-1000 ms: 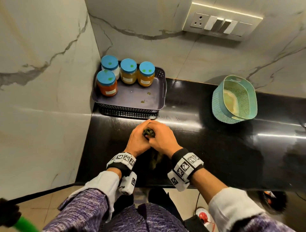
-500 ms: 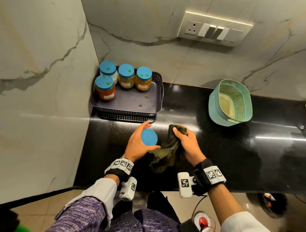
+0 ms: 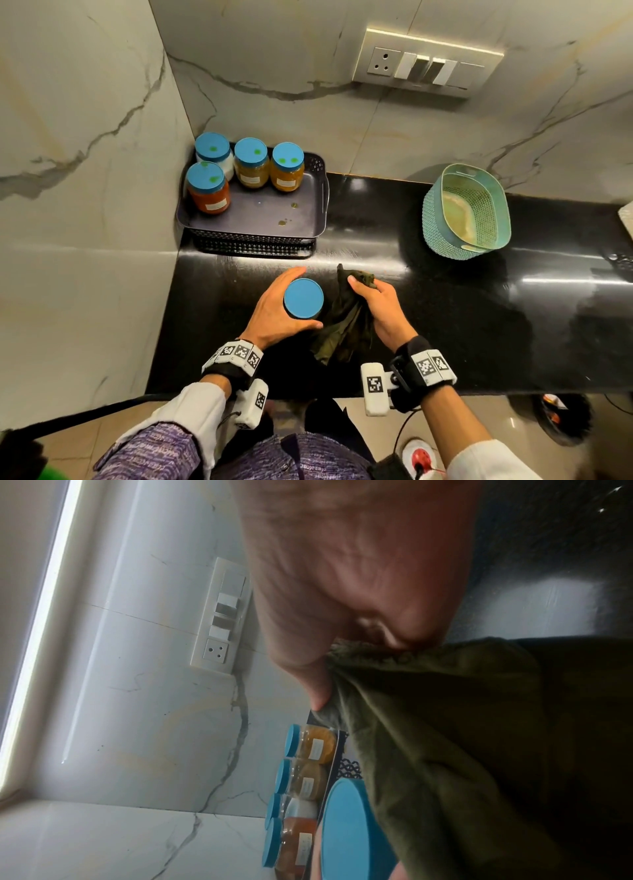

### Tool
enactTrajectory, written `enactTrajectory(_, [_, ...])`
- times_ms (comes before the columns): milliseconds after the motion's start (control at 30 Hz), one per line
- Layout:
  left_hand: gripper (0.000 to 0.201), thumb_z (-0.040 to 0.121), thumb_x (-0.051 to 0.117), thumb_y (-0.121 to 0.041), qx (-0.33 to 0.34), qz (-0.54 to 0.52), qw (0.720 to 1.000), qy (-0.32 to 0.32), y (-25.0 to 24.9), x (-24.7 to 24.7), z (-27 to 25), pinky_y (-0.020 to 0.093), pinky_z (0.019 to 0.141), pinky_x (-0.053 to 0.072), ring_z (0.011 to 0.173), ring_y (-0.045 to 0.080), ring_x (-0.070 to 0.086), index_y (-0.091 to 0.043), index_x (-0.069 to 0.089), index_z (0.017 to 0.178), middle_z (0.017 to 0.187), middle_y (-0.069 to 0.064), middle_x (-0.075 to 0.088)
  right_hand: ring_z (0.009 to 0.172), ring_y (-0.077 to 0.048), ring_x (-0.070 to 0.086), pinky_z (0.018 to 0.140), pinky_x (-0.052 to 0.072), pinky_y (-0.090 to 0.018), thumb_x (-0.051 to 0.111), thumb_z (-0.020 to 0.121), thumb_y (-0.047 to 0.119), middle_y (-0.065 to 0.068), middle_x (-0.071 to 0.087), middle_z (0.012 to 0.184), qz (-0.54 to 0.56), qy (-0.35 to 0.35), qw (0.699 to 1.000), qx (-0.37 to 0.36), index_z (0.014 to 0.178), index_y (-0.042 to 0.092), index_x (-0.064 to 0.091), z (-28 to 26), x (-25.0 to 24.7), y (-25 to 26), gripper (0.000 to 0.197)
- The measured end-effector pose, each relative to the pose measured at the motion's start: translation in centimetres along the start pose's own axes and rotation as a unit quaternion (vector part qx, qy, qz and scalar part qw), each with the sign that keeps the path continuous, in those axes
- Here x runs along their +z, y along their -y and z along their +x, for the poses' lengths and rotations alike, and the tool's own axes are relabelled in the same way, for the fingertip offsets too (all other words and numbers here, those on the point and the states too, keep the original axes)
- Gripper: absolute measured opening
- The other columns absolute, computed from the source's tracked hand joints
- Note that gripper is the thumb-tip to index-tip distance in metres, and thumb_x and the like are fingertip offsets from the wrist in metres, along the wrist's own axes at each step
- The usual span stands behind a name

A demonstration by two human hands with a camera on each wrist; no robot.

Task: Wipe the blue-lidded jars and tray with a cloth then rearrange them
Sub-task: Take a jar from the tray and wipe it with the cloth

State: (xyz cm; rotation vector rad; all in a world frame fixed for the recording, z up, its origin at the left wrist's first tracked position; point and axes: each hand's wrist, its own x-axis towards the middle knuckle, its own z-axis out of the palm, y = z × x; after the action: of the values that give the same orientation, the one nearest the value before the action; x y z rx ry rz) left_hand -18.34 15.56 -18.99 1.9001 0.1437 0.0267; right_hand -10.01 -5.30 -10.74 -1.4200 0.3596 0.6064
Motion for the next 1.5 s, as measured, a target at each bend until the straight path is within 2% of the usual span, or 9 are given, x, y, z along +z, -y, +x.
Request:
enactTrajectory(200, [0.083,0.058,0.103,-0.04,-0.048,-0.116,0.988,-0.084,-2.1,1.2,0.6,0.037,0.11,0.054,0.121,0.013,0.068,-0.022,0.068,0.131,0.129,-0.007,0.072,0.075,-0.021,0.075,0.07,0.063,-0.032,0.071,0.098,0.012,-0.017,0.076,0.091,0.045,0.005,0.999,0.014,0.095,0.002,0.077,-1.1,0.9,1.2,0.012])
enactTrajectory(333, [0.071,0.057,0.097,-0.039,-0.069,-0.244,0.959,-0.125,-6.1,0.4,1.5,0.025,0.088,0.058,0.102,0.01,0.073,-0.018,0.07,0.12,0.11,-0.004,0.079,0.108,-0.032,0.073,0.101,0.058,-0.048,0.067,0.101,0.019,-0.023,0.075,0.119,0.029,0.088,0.994,-0.058,0.117,0.006,0.077,-2.9,2.7,4.4,0.023])
enactTrajectory(533, [0.059,0.07,0.091,-0.021,-0.033,-0.343,0.931,-0.119,-12.0,-1.7,3.1,0.027,0.084,0.061,0.102,0.018,0.076,-0.009,0.068,0.124,0.11,0.004,0.081,0.127,-0.013,0.067,0.106,0.054,-0.029,0.059,0.106,0.021,0.0,0.071,0.136,-0.082,0.144,0.969,-0.185,0.148,0.021,0.058,-4.6,6.7,7.8,0.042])
enactTrajectory(700, [0.078,0.058,0.096,-0.051,-0.048,-0.373,0.919,-0.117,-13.9,-3.7,2.8,0.044,0.095,0.06,0.107,0.028,0.074,-0.012,0.072,0.121,0.114,0.011,0.079,0.118,-0.028,0.072,0.106,0.056,-0.048,0.062,0.104,0.037,-0.01,0.078,0.12,-0.058,0.081,0.984,-0.15,0.121,0.02,0.078,-4.2,8.4,9.1,0.029])
enactTrajectory(800, [0.066,0.064,0.091,-0.045,-0.066,-0.41,0.902,-0.123,-15.0,-4.8,2.6,0.048,0.098,0.057,0.105,0.03,0.074,-0.013,0.073,0.119,0.115,0.015,0.079,0.11,-0.032,0.074,0.103,0.057,-0.053,0.066,0.1,0.046,-0.015,0.078,0.111,-0.102,0.069,0.976,-0.181,0.108,0.016,0.082,-4.4,9.5,10.1,0.035])
enactTrajectory(1100, [0.055,0.065,0.085,-0.043,-0.053,-0.412,0.895,-0.16,-18.7,-7.0,2.6,0.031,0.082,0.063,0.099,0.024,0.077,-0.014,0.077,0.111,0.105,0.008,0.082,0.065,-0.006,0.062,0.061,0.049,-0.018,0.054,0.107,0.043,0.002,0.07,0.073,-0.263,-0.032,0.909,-0.321,0.083,0.009,0.073,-6.3,12.9,11.7,0.045])
enactTrajectory(1200, [0.054,0.068,0.086,-0.043,-0.033,-0.428,0.883,-0.189,-19.1,-7.8,2.7,0.039,0.091,0.062,0.104,0.027,0.077,-0.013,0.078,0.112,0.111,0.012,0.08,0.088,-0.014,0.074,0.085,0.063,-0.036,0.055,0.108,0.037,0.0,0.078,0.093,-0.2,0.01,0.91,-0.363,0.101,0.013,0.076,-7.3,14.2,10.6,0.033])
enactTrajectory(1367, [0.058,0.072,0.092,-0.044,-0.047,-0.483,0.855,-0.181,-18.3,-9.2,2.8,0.049,0.103,0.056,0.118,0.039,0.071,-0.011,0.078,0.117,0.125,0.021,0.075,0.148,-0.017,0.048,0.122,0.041,-0.05,0.055,0.106,0.032,0.001,0.057,0.155,-0.155,0.104,0.878,-0.441,0.151,0.019,0.055,-8.5,14.2,7.3,0.046])
enactTrajectory(1500, [0.066,0.063,0.094,-0.051,-0.073,-0.478,0.852,-0.201,-18.7,-8.3,2.4,0.046,0.095,0.059,0.117,0.041,0.072,-0.014,0.079,0.114,0.117,0.015,0.079,0.13,-0.029,0.065,0.113,0.05,-0.053,0.057,0.104,0.039,-0.008,0.073,0.132,-0.148,0.103,0.924,-0.338,0.133,0.02,0.071,-7.5,14.1,9.8,0.037])
